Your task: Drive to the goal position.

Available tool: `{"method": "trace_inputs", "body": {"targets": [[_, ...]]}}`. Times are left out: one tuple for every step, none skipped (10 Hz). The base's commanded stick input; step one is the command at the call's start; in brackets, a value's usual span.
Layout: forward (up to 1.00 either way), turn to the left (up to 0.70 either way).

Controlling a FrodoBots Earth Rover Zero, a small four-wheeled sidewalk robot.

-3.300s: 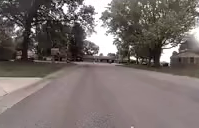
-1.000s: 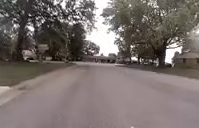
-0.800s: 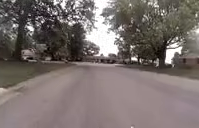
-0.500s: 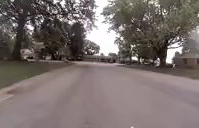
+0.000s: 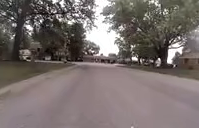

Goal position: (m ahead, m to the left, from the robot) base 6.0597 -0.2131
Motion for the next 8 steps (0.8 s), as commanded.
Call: {"method": "trace_inputs", "body": {"targets": [[0.7, 0.0], [0.7, 0.0], [0.7, 0.0], [0.7, 0.0], [0.7, 0.0], [0.7, 0.0], [0.7, 0.0], [0.7, 0.0]]}}
